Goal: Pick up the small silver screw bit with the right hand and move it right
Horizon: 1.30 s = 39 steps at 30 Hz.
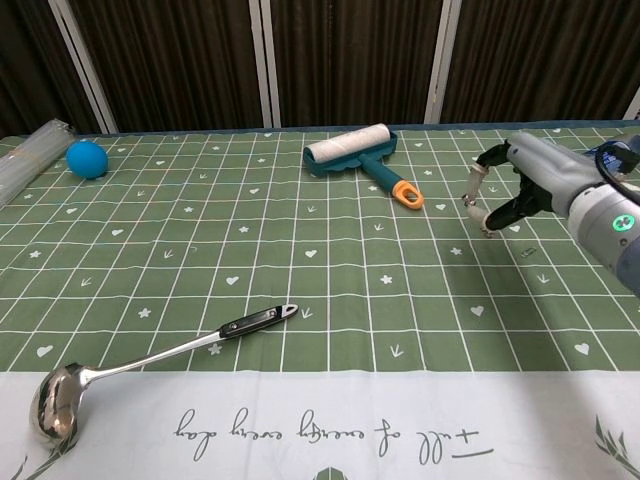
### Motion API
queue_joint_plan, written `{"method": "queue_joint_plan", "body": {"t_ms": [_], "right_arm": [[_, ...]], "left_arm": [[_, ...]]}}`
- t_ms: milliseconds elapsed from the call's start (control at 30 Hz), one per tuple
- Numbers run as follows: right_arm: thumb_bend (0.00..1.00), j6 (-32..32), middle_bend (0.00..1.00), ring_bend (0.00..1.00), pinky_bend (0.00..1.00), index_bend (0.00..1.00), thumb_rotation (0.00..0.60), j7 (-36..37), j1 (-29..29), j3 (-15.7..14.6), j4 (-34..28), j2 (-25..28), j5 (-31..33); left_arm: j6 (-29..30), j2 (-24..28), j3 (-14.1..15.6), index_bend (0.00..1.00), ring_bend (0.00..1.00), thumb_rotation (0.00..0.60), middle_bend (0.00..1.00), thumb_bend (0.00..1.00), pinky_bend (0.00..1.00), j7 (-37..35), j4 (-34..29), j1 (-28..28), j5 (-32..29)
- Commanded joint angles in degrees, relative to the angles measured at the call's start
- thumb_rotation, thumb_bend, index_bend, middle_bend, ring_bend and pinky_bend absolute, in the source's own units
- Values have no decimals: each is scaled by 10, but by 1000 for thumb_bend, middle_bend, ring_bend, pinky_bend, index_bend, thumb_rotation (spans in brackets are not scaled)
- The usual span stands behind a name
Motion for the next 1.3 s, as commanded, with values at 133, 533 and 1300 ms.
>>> {"method": "queue_joint_plan", "body": {"t_ms": [133, 533, 1300], "right_arm": [[402, 19, 193, 0, 129, 570, 600, 13, -6, 48, -26, 1, 72], [408, 38, 193, 0, 129, 574, 600, 77, -11, 99, -40, -12, 158], [410, 31, 193, 0, 111, 586, 600, 200, -7, 112, 35, -54, 145]], "left_arm": [[0, -1, 0, 0, 0, 600, 0, 149, 0, 1, 1, 0, 0], [1, -2, 0, 0, 0, 600, 0, 148, 0, 0, 2, 0, 1], [2, -3, 0, 0, 0, 600, 0, 148, 0, -5, 5, 2, 3]]}}
